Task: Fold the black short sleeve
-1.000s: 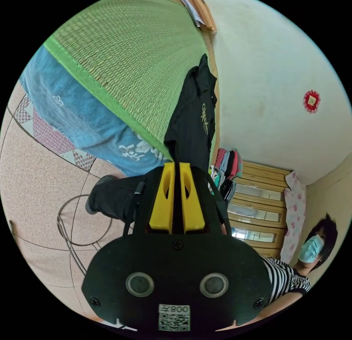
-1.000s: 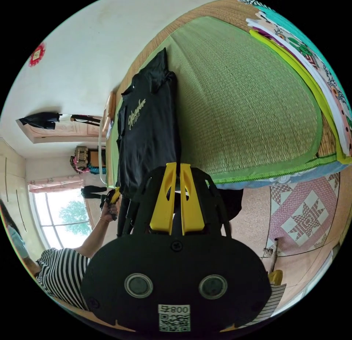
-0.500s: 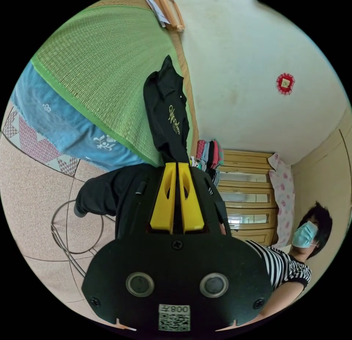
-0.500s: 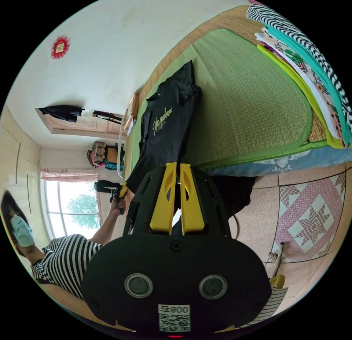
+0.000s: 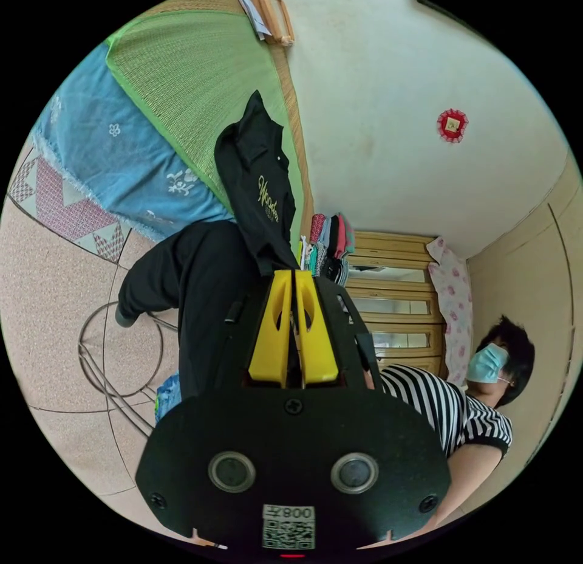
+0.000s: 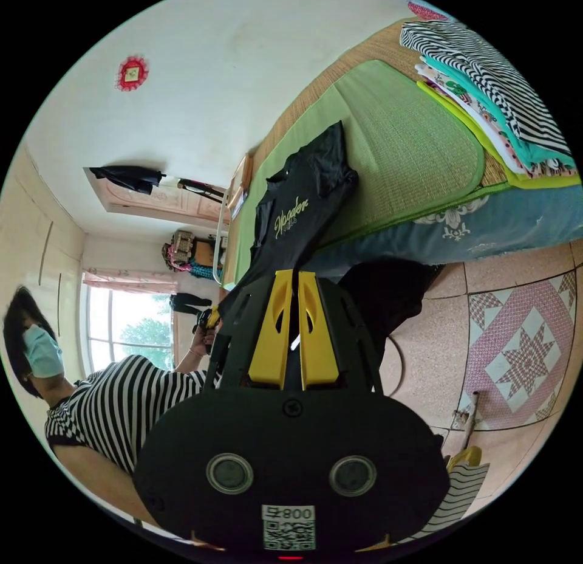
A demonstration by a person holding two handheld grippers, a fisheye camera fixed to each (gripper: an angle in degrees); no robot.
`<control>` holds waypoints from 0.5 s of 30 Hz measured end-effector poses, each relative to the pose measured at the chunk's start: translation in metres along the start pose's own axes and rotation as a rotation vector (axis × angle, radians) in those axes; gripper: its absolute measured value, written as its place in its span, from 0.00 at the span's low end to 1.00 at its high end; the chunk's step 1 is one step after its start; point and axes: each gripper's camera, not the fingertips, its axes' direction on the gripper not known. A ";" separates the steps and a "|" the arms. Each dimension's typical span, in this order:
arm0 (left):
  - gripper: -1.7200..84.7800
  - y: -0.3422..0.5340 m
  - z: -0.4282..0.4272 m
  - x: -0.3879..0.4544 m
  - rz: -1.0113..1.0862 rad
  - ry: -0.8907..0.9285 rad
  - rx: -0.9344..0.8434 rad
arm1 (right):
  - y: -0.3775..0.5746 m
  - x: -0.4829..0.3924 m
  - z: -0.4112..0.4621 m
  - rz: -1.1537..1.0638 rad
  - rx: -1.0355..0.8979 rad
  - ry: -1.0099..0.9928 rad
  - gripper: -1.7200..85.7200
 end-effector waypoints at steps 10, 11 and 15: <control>0.03 -0.002 -0.020 0.049 0.039 0.021 0.003 | -0.028 0.006 0.012 0.003 0.012 -0.007 0.04; 0.03 -0.006 -0.022 0.059 0.052 0.020 0.001 | -0.038 0.004 0.013 -0.005 0.015 -0.003 0.04; 0.03 -0.022 -0.028 0.087 0.080 0.032 0.020 | -0.074 -0.002 0.015 -0.029 0.031 -0.012 0.04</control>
